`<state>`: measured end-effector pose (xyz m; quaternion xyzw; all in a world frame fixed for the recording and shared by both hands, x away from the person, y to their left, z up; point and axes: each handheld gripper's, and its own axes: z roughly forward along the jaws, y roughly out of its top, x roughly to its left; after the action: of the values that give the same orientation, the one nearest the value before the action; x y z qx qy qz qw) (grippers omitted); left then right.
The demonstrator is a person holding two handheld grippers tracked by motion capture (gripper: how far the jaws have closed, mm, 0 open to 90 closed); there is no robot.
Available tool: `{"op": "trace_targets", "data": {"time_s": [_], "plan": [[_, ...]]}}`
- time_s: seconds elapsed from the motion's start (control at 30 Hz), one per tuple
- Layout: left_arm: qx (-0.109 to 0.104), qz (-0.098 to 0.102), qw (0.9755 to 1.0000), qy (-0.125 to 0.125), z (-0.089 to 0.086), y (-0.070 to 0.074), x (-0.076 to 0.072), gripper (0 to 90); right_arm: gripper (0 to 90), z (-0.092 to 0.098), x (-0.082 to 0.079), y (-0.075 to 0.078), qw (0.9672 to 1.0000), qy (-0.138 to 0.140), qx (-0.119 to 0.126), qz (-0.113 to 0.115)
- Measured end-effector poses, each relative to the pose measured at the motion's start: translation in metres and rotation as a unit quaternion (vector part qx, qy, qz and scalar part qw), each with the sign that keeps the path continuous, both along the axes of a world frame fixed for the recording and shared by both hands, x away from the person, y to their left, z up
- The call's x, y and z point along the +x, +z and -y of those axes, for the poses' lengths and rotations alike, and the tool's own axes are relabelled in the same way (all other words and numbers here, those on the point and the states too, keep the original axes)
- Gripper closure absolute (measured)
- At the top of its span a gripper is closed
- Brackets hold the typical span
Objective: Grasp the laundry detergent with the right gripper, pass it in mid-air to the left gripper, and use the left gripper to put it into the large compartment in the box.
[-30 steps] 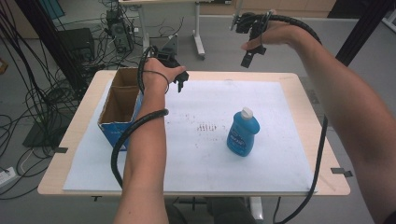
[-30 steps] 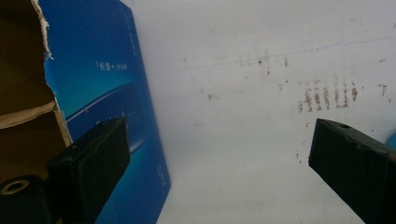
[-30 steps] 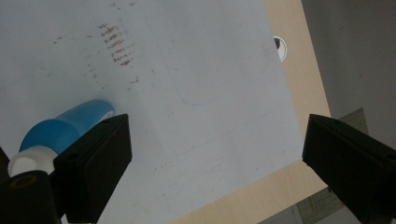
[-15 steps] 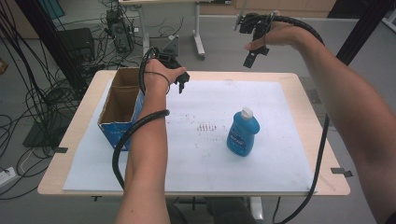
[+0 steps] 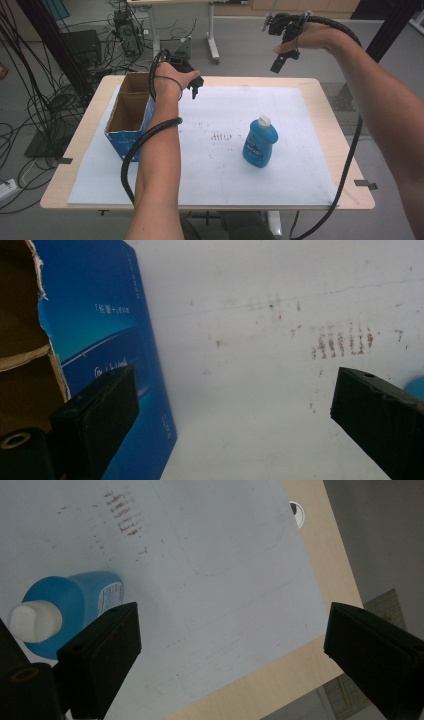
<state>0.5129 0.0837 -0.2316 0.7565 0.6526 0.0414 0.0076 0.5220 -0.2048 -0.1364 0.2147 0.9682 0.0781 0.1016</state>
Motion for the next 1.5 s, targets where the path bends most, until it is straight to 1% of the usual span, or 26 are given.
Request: {"op": "trace_targets", "data": {"time_s": [0.2, 0.3, 0.37, 0.4, 0.47, 0.5, 0.53, 0.6, 0.63, 0.77, 0.87, 0.9, 0.93, 0.97, 1.1, 1.17, 1.2, 1.23, 1.3, 1.37, 1.4, 1.43, 1.5], "plan": [[0.0, 0.0, 1.0, 0.001, -0.003, 0.0, -0.003, 5.8, 8.2, 0.021, -0.009, -0.006, 0.9999, -0.009, 0.009, -0.006], [-0.001, 0.002, 1.0, 0.005, -0.003, 0.0, -0.005, 5.8, 8.2, 0.033, -0.012, -0.01, 0.9998, -0.016, 0.005, -0.011], [0.002, 0.0, 1.0, 0.005, -0.003, -0.001, -0.006, 5.8, 8.2, 0.04, -0.015, -0.013, 0.9997, -0.02, 0.008, -0.015], [0.002, 0.0, 1.0, 0.005, -0.003, -0.001, -0.006, 5.8, 8.2, 0.04, -0.015, -0.013, 0.9997, -0.02, 0.008, -0.015], [-0.002, -0.002, 1.0, 0.002, -0.003, -0.004, -0.008, 5.7, 8.2, 0.051, -0.019, -0.016, 0.9994, -0.027, 0.012, -0.019], [-0.002, -0.002, 1.0, 0.002, -0.003, -0.004, -0.008, 5.7, 8.2, 0.051, -0.019, -0.016, 0.9994, -0.027, 0.012, -0.019], [-0.005, -0.001, 1.0, 0.003, -0.004, -0.004, -0.009, 5.8, 8.2, 0.057, -0.022, -0.018, 0.9992, -0.03, 0.02, -0.02], [-0.004, 0.001, 1.0, 0.004, -0.003, -0.003, -0.01, 5.7, 8.1, 0.063, -0.025, -0.019, 0.999, -0.032, 0.023, -0.022], [-0.004, 0.001, 1.0, 0.004, -0.003, -0.003, -0.01, 5.7, 8.1, 0.063, -0.025, -0.019, 0.999, -0.032, 0.023, -0.022], [0.004, 0.0, 1.0, 0.0, -0.003, 0.0, -0.013, 5.7, 8.0, 0.074, -0.034, -0.025, 0.9986, -0.027, 0.039, -0.025], [0.003, 0.003, 1.0, 0.001, -0.003, 0.001, -0.014, 5.7, 7.6, 0.08, -0.043, -0.03, 0.9979, -0.03, 0.052, -0.025], [0.003, 0.003, 1.0, 0.001, -0.003, 0.001, -0.014, 5.6, 7.6, 0.08, -0.043, -0.03, 0.9979, -0.03, 0.052, -0.025], [0.003, 0.004, 1.0, 0.002, -0.002, 0.001, -0.015, 5.6, 7.6, 0.083, -0.047, -0.032, 0.9976, -0.029, 0.056, -0.027], [0.002, 0.004, 1.0, -0.001, -0.001, 0.001, -0.015, 5.6, 7.9, 0.088, -0.052, -0.036, 0.9967, -0.034, 0.065, -0.033], [-0.001, 0.001, 1.0, -0.005, 0.001, -0.001, -0.016, 5.6, 7.9, 0.099, -0.064, -0.043, 0.9958, -0.04, 0.072, -0.04], [-0.004, 0.003, 1.0, -0.005, 0.001, -0.002, -0.017, 5.5, 7.8, 0.104, -0.069, -0.045, 0.9955, -0.041, 0.075, -0.04], [-0.004, 0.003, 1.0, -0.005, 0.001, -0.002, -0.017, 5.5, 7.8, 0.104, -0.069, -0.045, 0.9955, -0.041, 0.075, -0.04], [-0.004, 0.002, 1.0, -0.006, 0.001, -0.002, -0.017, 5.5, 6.4, 0.11, -0.074, -0.046, 0.995, -0.049, 0.08, -0.035], [-0.006, 0.005, 0.9999, -0.007, 0.001, -0.002, -0.018, 5.6, 5.9, 0.115, -0.079, -0.046, 0.9946, -0.052, 0.087, -0.025], [-0.005, 0.004, 0.9999, -0.009, 0.0, 0.0, -0.018, 5.6, 5.9, 0.121, -0.086, -0.047, 0.9935, -0.056, 0.097, -0.023], [-0.005, 0.004, 0.9999, -0.009, -0.001, 0.0, -0.018, 5.6, 5.9, 0.121, -0.086, -0.047, 0.9935, -0.056, 0.097, -0.023], [-0.004, 0.005, 0.9999, -0.008, -0.003, 0.002, -0.019, 5.6, 5.9, 0.125, -0.093, -0.048, 0.9927, -0.057, 0.104, -0.021], [-0.005, 0.007, 0.9999, -0.008, -0.005, 0.003, -0.02, 5.6, 5.1, 0.128, -0.099, -0.05, 0.9922, -0.06, 0.108, -0.014]]}}
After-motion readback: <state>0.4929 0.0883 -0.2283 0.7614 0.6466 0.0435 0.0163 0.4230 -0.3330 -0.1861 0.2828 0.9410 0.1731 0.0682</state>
